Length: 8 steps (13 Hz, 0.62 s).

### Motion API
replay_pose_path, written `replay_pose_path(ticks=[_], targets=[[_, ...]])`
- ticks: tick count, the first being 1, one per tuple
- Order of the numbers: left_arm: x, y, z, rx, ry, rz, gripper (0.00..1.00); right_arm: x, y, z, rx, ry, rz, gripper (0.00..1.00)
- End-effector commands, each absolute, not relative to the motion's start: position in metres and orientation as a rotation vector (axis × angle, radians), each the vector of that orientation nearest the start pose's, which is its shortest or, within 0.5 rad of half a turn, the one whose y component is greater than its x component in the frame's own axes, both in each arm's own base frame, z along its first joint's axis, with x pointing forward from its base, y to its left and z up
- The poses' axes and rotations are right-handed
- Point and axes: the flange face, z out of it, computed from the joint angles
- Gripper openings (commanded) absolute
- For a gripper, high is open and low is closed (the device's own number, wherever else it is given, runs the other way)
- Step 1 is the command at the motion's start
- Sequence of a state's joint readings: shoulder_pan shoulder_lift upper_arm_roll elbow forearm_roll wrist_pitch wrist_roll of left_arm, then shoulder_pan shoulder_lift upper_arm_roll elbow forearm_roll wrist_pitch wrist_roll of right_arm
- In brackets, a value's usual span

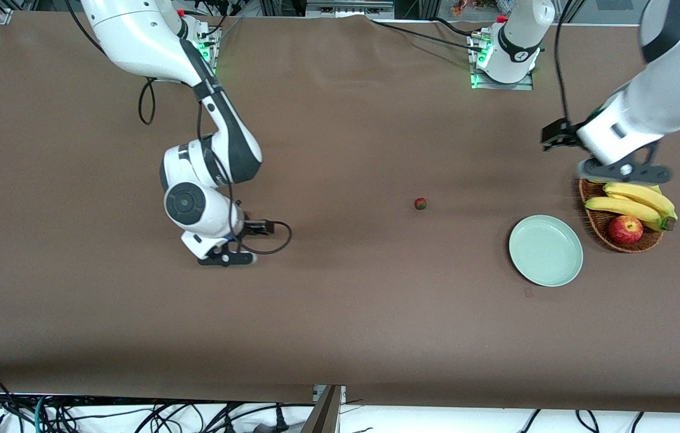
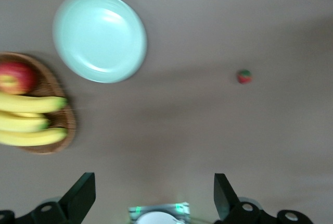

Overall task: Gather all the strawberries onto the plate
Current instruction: 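Reach the left gripper to the strawberry while the right gripper grasps another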

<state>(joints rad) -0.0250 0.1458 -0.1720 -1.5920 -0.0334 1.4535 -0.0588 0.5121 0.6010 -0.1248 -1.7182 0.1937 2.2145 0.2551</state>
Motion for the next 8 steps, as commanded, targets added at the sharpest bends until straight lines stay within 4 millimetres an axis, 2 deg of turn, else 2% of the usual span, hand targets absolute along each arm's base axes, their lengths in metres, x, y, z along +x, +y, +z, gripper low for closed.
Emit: replay_pose_path(ticks=[1,2,4,5,6,7,8], targets=[[0.586,-0.138,0.459,-3.173,0.251,0.593,1.00,0.562,0.250,0.210,-3.094,-0.071,0.162,0.96],[0.594,-0.148,0.433,-3.191,0.264,0.570,1.00,0.557,0.249,0.198,-3.100,-0.070,0.183,0.94],[0.606,-0.173,0.384,-3.225,0.307,0.520,1.00,0.547,0.245,0.186,-3.100,-0.059,0.198,0.82],[0.610,-0.185,0.363,-3.243,0.327,0.493,1.00,0.545,0.245,0.184,-3.093,-0.047,0.208,0.72],[0.609,-0.200,0.340,-3.254,0.351,0.478,1.00,0.544,0.246,0.184,-3.092,-0.048,0.212,0.56],[0.606,-0.213,0.318,-3.256,0.356,0.457,1.00,0.545,0.247,0.186,-3.090,-0.065,0.209,0.40],[0.595,-0.223,0.296,-3.257,0.334,0.432,1.00,0.549,0.247,0.189,-3.085,-0.104,0.195,0.30]])
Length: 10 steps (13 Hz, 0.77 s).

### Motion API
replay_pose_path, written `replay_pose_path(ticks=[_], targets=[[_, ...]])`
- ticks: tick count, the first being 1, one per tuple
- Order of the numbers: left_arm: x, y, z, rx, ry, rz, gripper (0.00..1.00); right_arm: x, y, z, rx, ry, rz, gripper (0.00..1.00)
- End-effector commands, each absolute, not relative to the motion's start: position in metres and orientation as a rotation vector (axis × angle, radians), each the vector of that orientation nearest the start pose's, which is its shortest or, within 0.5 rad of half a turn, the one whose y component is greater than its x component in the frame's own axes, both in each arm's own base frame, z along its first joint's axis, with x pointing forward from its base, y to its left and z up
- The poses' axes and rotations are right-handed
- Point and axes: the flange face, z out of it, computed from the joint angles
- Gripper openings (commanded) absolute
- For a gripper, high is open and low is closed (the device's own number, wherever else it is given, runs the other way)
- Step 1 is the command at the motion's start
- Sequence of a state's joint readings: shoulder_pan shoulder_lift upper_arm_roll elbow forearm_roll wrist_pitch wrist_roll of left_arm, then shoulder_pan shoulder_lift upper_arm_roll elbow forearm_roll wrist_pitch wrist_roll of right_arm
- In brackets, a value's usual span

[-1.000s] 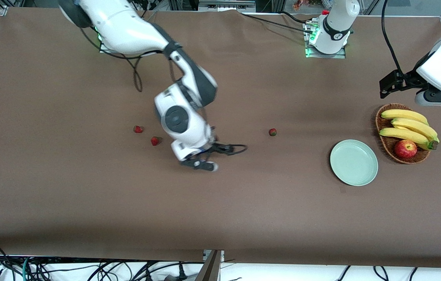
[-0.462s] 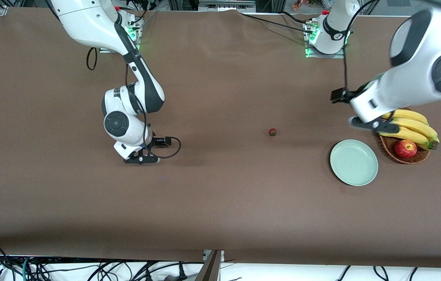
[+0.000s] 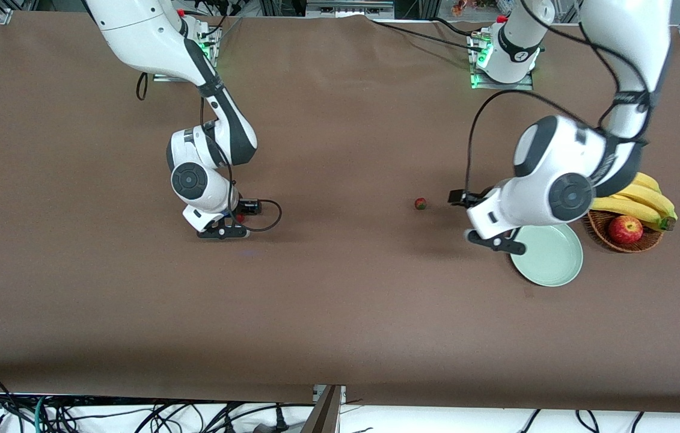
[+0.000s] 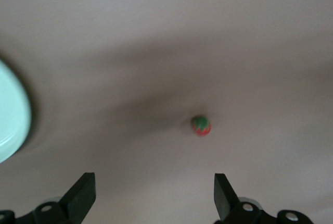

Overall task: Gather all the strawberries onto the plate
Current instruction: 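Reach the left gripper to the strawberry while the right gripper grasps another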

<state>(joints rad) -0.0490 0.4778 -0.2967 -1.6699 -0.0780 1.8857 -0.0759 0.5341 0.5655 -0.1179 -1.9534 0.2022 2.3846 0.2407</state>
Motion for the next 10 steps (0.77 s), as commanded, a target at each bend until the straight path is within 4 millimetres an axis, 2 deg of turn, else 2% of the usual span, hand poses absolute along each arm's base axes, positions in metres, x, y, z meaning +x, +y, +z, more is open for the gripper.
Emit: replay_pose_path(ticks=[1,3,4,6,8,10], targets=[[0.577,-0.242,0.274,-3.247,0.309,0.400,1.00,0.555,0.245,0.193,-3.080,-0.114,0.173,0.22],[0.554,-0.267,0.246,-3.249,0.224,0.316,1.00,0.566,0.245,0.202,-3.073,-0.103,0.135,0.09],[0.545,-0.277,0.236,-3.237,0.253,0.264,1.00,0.572,0.252,0.209,-3.067,-0.101,0.113,0.04],[0.538,-0.276,0.215,-3.211,0.282,0.202,1.00,0.587,0.277,0.240,-3.047,-0.063,0.076,0.02],[0.530,-0.275,0.198,-3.219,0.273,0.193,1.00,0.595,0.330,0.262,-3.024,0.013,0.088,0.02],[0.523,-0.274,0.179,-3.227,0.273,0.188,0.99,0.596,0.398,0.267,-2.935,0.152,0.079,0.02]])
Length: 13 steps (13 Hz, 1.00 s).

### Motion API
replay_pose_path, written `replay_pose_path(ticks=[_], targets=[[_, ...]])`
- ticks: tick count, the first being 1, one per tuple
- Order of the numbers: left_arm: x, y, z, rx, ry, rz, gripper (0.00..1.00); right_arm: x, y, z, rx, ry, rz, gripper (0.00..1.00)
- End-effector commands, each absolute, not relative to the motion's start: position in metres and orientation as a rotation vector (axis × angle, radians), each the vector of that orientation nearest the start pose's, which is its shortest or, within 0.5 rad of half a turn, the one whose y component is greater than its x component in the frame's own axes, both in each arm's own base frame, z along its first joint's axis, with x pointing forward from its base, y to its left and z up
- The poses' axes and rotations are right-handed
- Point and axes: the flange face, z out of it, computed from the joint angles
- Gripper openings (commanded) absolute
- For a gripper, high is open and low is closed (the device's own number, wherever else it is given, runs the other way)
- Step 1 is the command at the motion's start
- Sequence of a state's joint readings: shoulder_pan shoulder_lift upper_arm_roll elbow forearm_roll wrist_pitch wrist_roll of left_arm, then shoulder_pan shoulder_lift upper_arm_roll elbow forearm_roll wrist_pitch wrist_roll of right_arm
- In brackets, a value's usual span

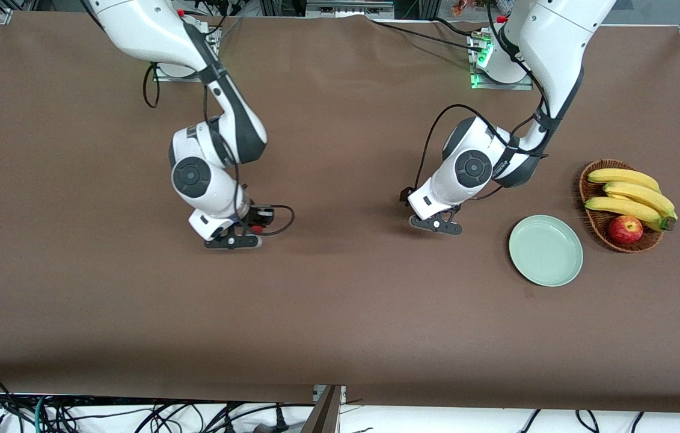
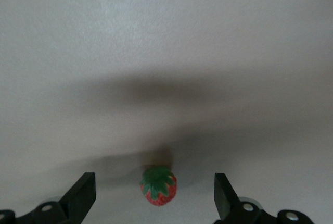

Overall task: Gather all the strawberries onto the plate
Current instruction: 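Carry the strawberry to the plate while the right gripper carries another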

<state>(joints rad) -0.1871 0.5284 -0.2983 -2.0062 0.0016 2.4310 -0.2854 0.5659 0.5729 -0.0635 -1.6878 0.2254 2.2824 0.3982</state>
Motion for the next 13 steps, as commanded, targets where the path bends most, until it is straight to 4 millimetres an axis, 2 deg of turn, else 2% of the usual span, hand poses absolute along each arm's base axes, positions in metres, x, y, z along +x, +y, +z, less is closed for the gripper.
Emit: replay_pose_path(ticks=[1,3,4,5,7,8,10,11,12,13], targets=[[0.521,-0.274,0.173,-3.227,0.272,0.196,0.79,0.604,0.426,0.266,-2.867,0.236,0.089,0.02],[0.520,-0.275,0.175,-3.227,0.275,0.193,0.31,0.610,0.481,0.263,-2.745,0.371,0.107,0.03],[0.521,-0.274,0.178,-3.224,0.279,0.195,0.12,0.609,0.497,0.261,-2.708,0.421,0.081,0.03],[0.522,-0.274,0.184,-3.221,0.292,0.190,0.01,0.607,0.506,0.259,-2.679,0.457,0.051,0.03],[0.522,-0.270,0.198,-3.184,0.325,0.248,0.00,0.605,0.508,0.256,-2.671,0.467,0.054,0.03],[0.530,-0.265,0.216,-3.156,0.382,0.256,0.00,0.605,0.508,0.255,-2.672,0.467,0.055,0.03],[0.553,-0.239,0.248,-3.107,0.475,0.359,0.00,0.604,0.510,0.255,-2.671,0.472,0.056,0.03],[0.567,-0.219,0.262,-3.095,0.537,0.401,0.00,0.600,0.514,0.255,-2.665,0.486,0.064,0.03],[0.581,-0.196,0.274,-3.087,0.630,0.428,0.00,0.590,0.527,0.254,-2.638,0.514,0.076,0.04],[0.595,-0.166,0.282,-3.086,0.730,0.427,0.00,0.573,0.551,0.247,-2.589,0.556,0.055,0.06]])
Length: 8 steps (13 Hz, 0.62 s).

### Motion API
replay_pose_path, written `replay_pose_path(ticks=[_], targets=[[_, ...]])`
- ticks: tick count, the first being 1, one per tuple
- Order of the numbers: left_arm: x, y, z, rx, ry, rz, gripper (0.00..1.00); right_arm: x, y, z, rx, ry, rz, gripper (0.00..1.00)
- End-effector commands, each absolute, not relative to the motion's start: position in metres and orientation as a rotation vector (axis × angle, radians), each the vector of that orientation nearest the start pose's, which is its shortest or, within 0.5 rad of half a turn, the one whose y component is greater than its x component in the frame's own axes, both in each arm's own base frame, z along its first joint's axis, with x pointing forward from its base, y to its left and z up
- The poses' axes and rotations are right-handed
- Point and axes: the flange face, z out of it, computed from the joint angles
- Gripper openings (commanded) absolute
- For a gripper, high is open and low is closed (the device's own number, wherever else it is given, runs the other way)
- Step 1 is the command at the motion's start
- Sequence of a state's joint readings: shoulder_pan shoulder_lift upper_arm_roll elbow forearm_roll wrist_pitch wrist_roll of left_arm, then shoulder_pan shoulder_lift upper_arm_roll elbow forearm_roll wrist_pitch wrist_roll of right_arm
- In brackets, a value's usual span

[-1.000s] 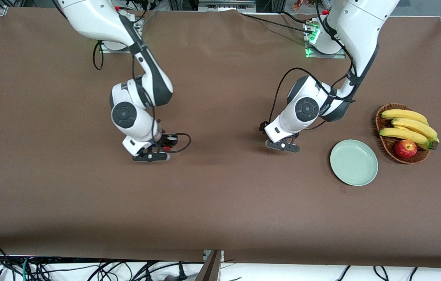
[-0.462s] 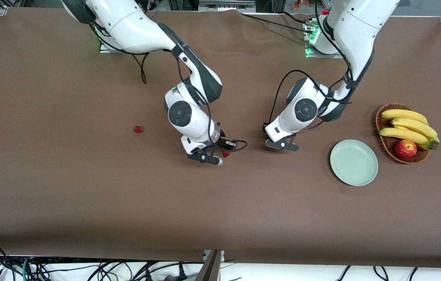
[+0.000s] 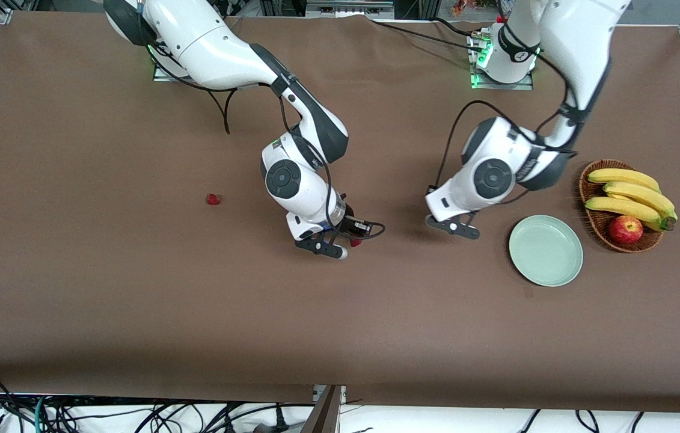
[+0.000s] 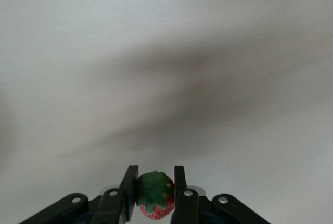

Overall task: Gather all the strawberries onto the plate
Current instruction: 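Carry the strawberry to the plate while the right gripper carries another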

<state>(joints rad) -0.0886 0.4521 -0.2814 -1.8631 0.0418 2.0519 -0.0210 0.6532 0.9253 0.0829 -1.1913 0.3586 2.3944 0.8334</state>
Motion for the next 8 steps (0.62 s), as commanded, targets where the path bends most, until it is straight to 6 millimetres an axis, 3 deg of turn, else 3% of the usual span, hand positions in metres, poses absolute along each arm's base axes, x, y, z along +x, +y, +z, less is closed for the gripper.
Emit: replay_pose_path(ticks=[1,3,4,5,6,8], targets=[[0.605,-0.136,0.285,-3.071,0.862,0.404,0.00,0.551,0.579,0.234,-2.535,0.594,0.008,0.07],[0.624,-0.084,0.292,-2.999,1.081,0.348,0.00,0.491,0.634,0.207,-2.412,0.666,-0.064,0.19],[0.628,-0.070,0.284,-2.976,1.180,0.353,0.00,0.474,0.646,0.200,-2.357,0.697,-0.088,0.37],[0.633,-0.060,0.278,-2.960,1.245,0.336,0.00,0.466,0.652,0.198,-2.332,0.717,-0.089,0.80],[0.637,-0.043,0.268,-2.928,1.314,0.310,0.00,0.465,0.653,0.204,-2.323,0.718,-0.090,1.00],[0.643,-0.020,0.237,-2.873,1.468,0.263,0.00,0.481,0.643,0.217,-2.328,0.728,-0.096,1.00]])
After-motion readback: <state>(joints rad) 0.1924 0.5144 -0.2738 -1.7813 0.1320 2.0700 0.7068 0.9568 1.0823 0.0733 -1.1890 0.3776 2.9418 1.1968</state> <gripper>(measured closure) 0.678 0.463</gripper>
